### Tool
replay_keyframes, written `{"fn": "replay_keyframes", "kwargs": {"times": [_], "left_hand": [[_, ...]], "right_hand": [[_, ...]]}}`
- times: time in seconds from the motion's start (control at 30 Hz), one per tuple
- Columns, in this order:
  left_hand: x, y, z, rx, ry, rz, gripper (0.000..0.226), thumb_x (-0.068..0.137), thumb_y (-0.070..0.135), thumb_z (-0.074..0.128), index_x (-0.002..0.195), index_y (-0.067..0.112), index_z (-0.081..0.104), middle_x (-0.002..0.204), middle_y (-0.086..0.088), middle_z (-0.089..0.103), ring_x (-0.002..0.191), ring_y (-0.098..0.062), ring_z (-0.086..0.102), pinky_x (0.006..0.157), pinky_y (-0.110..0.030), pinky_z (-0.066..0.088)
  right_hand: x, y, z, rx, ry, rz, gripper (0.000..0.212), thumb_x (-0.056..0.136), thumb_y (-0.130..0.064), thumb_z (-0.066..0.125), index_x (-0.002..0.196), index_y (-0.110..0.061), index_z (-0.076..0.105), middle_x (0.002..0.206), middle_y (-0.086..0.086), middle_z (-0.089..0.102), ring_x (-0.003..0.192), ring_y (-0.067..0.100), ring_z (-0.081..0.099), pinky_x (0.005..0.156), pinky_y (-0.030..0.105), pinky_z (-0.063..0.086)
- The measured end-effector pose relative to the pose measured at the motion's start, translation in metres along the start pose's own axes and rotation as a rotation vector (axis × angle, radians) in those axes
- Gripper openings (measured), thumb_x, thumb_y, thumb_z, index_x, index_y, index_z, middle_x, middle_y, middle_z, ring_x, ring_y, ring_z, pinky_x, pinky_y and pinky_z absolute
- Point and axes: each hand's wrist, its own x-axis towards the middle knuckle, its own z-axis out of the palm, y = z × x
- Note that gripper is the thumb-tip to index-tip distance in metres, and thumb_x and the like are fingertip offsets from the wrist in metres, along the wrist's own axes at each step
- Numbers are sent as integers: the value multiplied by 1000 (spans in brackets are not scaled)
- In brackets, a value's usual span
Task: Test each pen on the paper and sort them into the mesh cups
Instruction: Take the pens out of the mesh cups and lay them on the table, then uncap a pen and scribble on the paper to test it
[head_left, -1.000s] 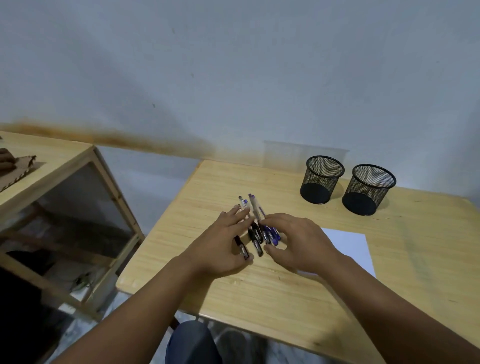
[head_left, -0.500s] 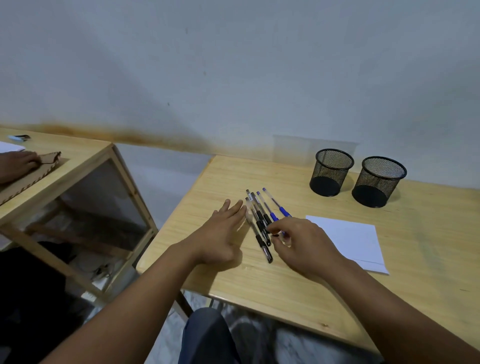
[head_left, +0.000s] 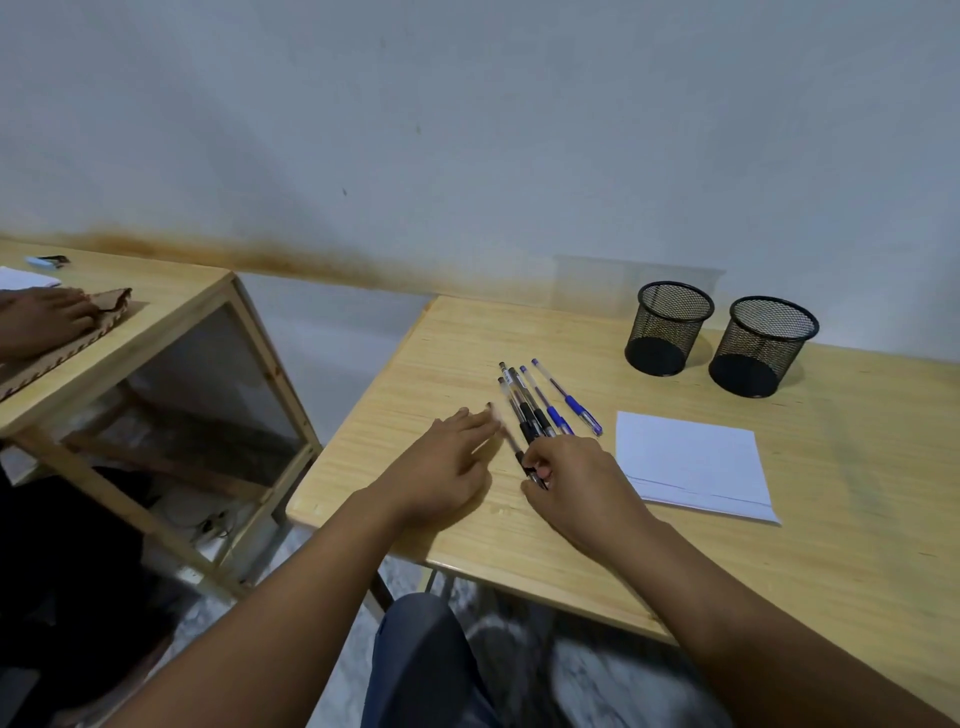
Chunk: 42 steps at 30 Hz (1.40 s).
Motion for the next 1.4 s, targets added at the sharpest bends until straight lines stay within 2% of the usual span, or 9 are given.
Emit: {"fn": "replay_keyframes", "kwargs": {"times": [0.13,0.33,0.47,0.6,0.73,0.87,0.97,1.17,1.4], "left_hand": [[-5,2,4,40,159,37,51,96,35,56,145,29,45,153,7,39,143,-15,27,115,-35,28],[-8,12,0,117,258,168,32,91,54,52,108,35,72,108,17,68,105,-10,49,88,-36,45],[-11,28,3,23,317,196,16,93,40,61,102,35,73,95,19,71,95,-9,53,84,-36,46],[-12,58,14,-241,395,137,11,91,36,67,99,38,74,88,28,66,94,2,54,79,-23,43],[-3,91,29,-463,414,84,12,89,29,71,97,34,76,84,31,67,89,3,60,74,-23,48],[10,114,40,-526,336,121,11,91,31,67,97,32,77,91,33,68,90,-1,63,80,-30,52],[25,123,41,-560,330,140,12,93,29,65,98,28,76,91,24,72,87,-3,64,78,-27,51],[60,127,31,-534,239,160,31,91,32,67,121,34,66,100,20,69,83,-3,60,72,-14,45],[80,133,36,-569,99,183,9,87,18,73,92,25,77,87,15,74,80,-10,66,74,-24,52]], "right_hand": [[-10,0,-5,-15,19,8,25,85,-26,59,109,-32,65,97,-8,69,86,14,63,70,30,53],[-21,9,-26,127,58,9,24,81,-28,61,102,-36,66,81,-19,65,80,4,61,69,25,53],[-22,13,-47,452,176,102,21,84,-16,68,98,-31,69,77,-12,68,66,-3,60,59,12,46],[-21,19,-58,970,222,264,33,85,-16,75,114,-24,63,87,1,75,77,10,69,77,33,56],[-26,22,-53,1255,218,406,13,89,-13,70,102,-16,71,89,4,77,82,15,70,81,32,54],[-32,38,-57,1163,317,453,13,94,-21,63,103,-19,72,88,0,76,81,9,70,75,26,53],[-35,56,-68,1111,344,466,18,98,-27,56,102,-21,73,82,2,63,74,15,67,73,32,57],[-43,88,-87,740,87,411,16,94,-31,61,89,-25,75,71,-3,61,59,11,52,56,27,42],[-37,100,-92,603,-32,347,12,92,-16,60,91,-23,70,78,-6,71,61,2,60,57,11,46]]}}
